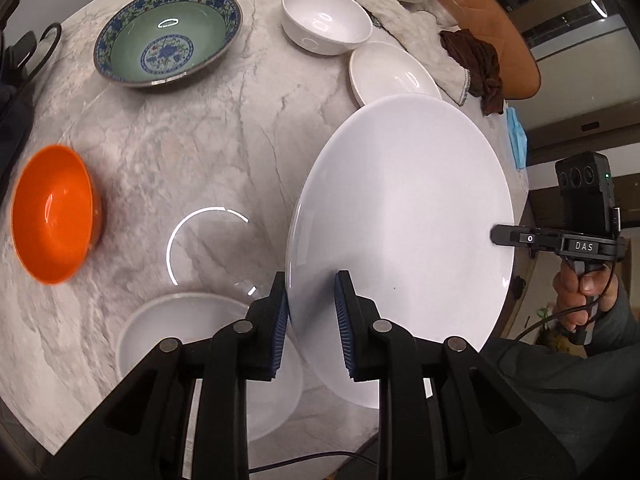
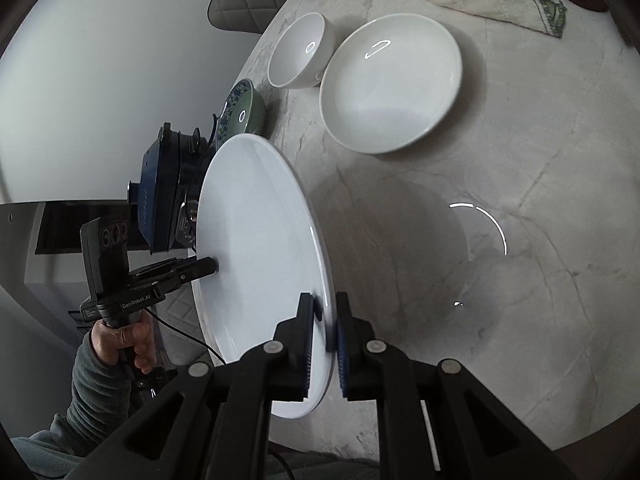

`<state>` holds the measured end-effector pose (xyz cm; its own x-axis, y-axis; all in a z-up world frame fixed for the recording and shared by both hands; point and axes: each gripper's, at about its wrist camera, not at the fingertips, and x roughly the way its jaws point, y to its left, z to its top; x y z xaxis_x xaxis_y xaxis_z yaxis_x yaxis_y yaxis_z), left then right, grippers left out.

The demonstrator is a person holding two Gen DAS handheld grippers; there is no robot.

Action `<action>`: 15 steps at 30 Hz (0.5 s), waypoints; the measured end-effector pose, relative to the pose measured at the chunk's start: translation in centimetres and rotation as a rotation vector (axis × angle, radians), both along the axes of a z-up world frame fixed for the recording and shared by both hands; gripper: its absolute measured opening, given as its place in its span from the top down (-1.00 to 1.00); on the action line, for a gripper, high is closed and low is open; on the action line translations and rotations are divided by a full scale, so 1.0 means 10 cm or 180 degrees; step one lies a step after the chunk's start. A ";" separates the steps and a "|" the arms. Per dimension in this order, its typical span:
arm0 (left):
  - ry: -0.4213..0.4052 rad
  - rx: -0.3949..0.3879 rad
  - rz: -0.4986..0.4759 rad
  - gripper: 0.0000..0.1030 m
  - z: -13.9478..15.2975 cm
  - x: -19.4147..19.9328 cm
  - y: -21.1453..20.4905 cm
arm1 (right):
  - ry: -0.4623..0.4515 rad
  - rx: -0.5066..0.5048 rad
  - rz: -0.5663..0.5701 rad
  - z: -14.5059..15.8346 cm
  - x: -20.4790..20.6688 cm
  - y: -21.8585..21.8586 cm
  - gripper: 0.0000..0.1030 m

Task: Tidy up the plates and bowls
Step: 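Lift the large white plate with both tools and carry it across the table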

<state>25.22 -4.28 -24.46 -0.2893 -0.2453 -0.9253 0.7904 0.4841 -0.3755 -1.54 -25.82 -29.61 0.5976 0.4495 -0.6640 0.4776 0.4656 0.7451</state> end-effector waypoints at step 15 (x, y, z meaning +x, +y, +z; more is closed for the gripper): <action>0.0165 0.0004 0.1494 0.61 -0.41 -1.70 0.86 | 0.0331 -0.0170 0.1107 -0.38 -0.14 -0.14 0.70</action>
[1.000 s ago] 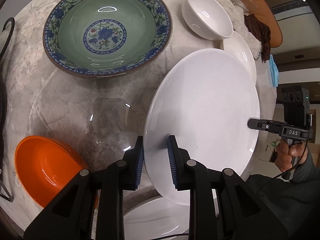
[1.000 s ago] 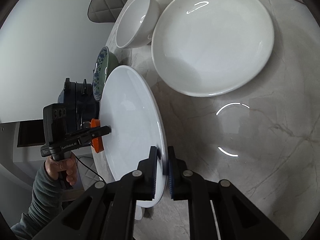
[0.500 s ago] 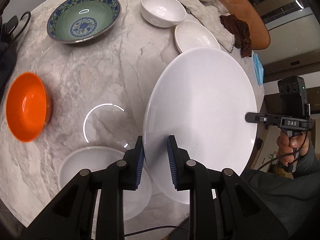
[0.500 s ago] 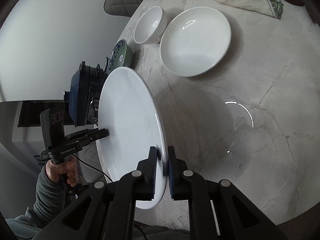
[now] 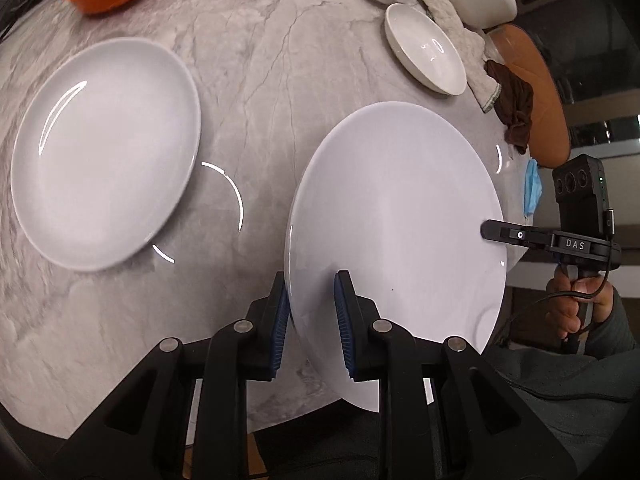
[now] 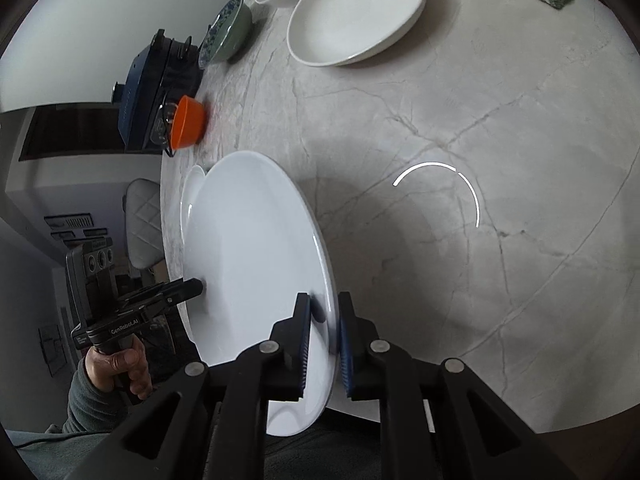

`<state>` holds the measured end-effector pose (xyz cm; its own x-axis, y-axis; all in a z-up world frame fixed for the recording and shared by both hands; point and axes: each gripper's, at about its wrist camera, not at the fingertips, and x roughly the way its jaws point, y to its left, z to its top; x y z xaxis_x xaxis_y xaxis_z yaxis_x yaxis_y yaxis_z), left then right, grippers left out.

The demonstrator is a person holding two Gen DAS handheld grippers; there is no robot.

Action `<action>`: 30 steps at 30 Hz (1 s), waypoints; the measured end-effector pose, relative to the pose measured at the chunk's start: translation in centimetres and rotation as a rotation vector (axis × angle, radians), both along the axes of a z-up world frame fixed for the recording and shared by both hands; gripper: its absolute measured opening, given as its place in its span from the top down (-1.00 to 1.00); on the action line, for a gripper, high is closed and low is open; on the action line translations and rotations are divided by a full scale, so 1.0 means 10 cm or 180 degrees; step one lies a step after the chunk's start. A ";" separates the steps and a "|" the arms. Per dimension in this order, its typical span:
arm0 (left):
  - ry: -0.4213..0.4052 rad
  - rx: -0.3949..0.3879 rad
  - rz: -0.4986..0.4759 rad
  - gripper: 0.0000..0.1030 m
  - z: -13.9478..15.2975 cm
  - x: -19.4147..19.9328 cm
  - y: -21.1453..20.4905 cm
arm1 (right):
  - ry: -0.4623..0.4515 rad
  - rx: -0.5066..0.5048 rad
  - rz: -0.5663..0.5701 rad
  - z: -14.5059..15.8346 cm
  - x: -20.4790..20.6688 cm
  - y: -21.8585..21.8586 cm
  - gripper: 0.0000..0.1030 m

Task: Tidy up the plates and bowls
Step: 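Lift the large white plate with both tools and carry it across the table, then lower the large white plate onto the table and open both tools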

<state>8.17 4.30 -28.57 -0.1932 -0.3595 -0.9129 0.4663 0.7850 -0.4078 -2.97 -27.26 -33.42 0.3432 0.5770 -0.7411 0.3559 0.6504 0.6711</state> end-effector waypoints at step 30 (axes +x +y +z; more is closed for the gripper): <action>-0.0445 -0.0028 0.0711 -0.04 -0.56 -0.05 0.09 | -0.0415 -0.0807 0.0753 -0.20 0.38 0.04 0.61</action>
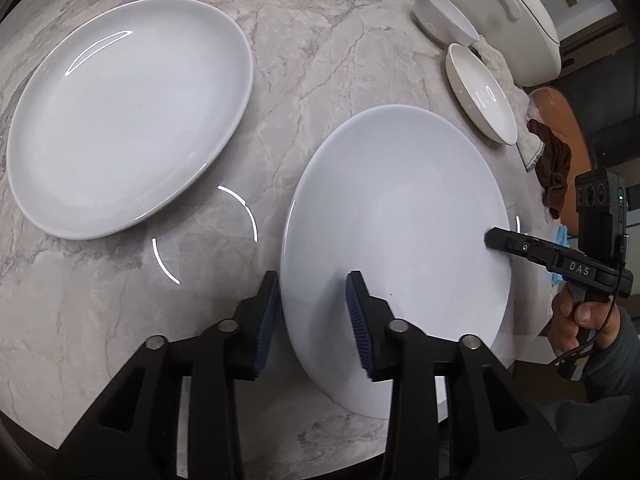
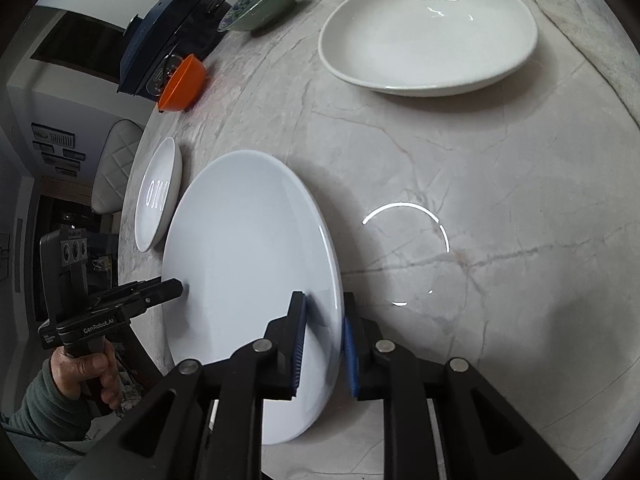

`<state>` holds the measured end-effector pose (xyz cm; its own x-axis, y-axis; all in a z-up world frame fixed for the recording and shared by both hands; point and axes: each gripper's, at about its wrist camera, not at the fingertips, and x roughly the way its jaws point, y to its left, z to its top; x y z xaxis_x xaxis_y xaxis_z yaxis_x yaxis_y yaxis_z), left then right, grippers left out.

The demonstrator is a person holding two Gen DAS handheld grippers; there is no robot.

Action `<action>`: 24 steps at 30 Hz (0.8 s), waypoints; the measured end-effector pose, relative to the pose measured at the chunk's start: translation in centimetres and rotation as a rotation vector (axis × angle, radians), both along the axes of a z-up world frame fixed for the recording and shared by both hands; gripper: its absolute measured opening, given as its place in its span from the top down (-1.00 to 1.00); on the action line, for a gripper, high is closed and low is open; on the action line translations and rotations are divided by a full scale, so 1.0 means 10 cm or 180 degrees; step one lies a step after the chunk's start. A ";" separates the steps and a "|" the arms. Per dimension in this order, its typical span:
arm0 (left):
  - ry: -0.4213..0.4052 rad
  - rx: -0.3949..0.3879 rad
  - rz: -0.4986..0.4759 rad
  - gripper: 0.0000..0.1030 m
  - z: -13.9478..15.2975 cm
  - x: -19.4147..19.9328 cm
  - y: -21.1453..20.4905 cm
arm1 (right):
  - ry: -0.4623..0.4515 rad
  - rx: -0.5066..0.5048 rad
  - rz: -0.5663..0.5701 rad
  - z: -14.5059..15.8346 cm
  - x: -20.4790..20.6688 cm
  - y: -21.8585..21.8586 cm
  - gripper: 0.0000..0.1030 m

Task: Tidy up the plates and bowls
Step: 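Lower the large white plate onto the table and open both tools, then move both tools to the medium white plate beside the orange bowl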

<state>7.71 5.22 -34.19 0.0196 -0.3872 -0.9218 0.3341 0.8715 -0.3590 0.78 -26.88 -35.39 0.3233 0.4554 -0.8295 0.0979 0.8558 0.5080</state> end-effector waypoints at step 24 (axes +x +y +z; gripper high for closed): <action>-0.0592 -0.0486 0.1750 -0.99 0.55 -0.64 1.29 | -0.0332 0.0870 -0.1109 0.11 -0.73 -0.75 -1.00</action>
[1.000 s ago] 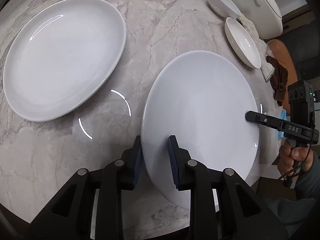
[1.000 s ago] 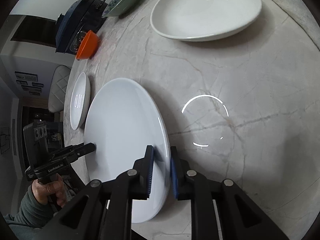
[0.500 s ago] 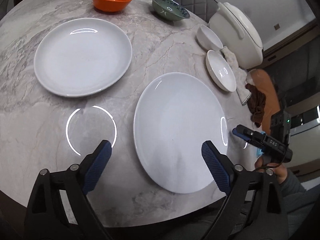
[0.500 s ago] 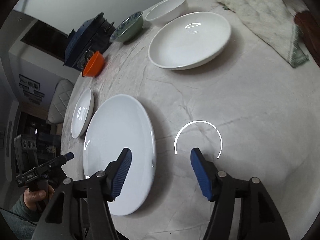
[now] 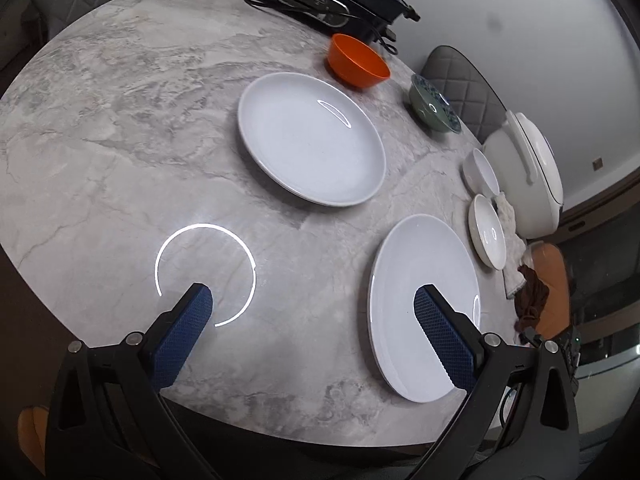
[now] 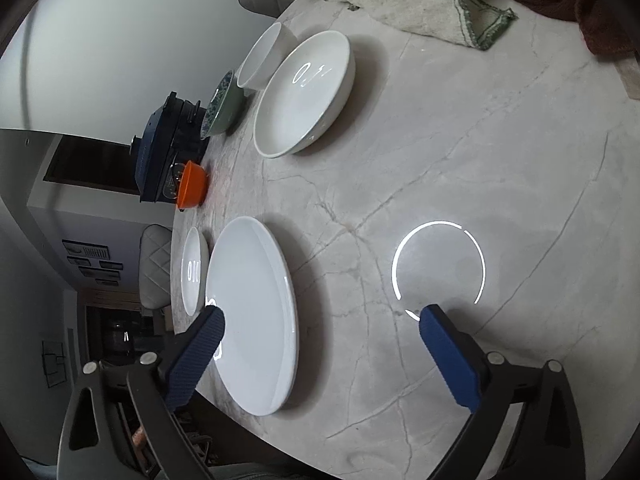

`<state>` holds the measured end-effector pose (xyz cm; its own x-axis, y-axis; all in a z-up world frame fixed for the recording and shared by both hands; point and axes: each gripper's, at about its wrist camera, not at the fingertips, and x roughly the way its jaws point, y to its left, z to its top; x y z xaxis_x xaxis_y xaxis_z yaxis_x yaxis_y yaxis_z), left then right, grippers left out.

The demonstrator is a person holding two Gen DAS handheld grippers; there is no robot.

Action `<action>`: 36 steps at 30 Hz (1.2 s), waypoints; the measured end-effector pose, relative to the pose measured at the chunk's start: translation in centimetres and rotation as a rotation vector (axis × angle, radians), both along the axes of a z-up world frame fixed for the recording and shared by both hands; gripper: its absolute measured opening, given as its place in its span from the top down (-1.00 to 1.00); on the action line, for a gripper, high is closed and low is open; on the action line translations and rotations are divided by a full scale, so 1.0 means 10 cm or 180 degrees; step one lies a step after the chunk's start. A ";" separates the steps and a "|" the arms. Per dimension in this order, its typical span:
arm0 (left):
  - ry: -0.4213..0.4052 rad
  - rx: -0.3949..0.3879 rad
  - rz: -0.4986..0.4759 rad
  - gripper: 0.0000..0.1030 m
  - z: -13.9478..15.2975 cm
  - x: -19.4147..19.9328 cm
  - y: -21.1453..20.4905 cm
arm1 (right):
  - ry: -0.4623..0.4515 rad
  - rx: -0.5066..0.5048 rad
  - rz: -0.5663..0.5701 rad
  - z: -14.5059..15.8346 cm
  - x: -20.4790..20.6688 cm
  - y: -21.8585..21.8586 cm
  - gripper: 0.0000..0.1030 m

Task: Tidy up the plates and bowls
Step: 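Move both tools to the medium white plate beside the orange bowl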

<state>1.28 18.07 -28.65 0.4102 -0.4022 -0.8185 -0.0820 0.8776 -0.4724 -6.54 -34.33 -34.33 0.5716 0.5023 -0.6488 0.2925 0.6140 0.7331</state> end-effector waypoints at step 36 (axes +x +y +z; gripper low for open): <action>0.0254 0.0529 -0.0445 -0.96 -0.22 1.92 0.69 | -0.0247 0.0150 0.0924 0.46 2.40 2.18 -1.00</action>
